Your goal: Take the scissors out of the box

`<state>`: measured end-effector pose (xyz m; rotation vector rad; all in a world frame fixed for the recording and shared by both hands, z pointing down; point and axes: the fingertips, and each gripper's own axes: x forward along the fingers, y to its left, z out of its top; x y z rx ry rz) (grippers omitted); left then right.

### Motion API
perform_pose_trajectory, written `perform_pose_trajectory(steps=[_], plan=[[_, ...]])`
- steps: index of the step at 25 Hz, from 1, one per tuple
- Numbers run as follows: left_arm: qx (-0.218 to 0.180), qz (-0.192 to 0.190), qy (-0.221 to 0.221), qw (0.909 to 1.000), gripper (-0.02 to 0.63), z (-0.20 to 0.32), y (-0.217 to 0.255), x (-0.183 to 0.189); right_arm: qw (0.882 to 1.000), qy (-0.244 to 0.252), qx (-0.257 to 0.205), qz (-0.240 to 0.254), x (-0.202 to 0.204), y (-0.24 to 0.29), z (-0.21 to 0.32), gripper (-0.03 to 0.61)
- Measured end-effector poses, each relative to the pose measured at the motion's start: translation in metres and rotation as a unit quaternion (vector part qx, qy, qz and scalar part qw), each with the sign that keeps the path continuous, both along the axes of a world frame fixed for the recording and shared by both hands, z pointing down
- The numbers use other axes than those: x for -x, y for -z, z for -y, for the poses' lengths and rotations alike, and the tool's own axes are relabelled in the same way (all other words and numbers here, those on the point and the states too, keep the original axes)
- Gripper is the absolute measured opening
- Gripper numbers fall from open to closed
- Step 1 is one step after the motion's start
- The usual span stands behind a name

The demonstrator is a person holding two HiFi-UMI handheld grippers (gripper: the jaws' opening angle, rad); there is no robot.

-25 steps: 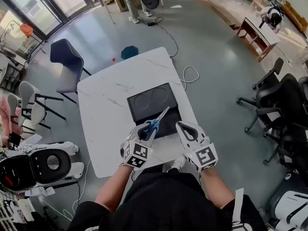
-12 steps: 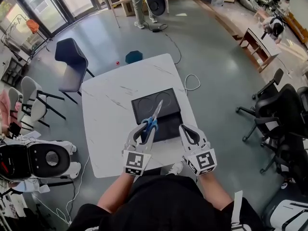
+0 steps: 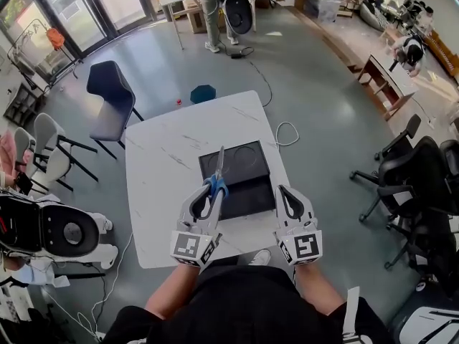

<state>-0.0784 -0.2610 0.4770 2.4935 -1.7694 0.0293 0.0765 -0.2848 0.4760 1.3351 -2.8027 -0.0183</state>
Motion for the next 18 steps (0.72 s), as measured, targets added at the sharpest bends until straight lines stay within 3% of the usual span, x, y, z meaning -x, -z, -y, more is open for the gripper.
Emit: perform_pose_trajectory(steps=[18], plan=[[-0.02,-0.001,0.002,0.9998,0.097,-0.015,0.011,0.004,1.0,0.019,-0.015,-0.013,0.019,0.011,-0.01,0.008]])
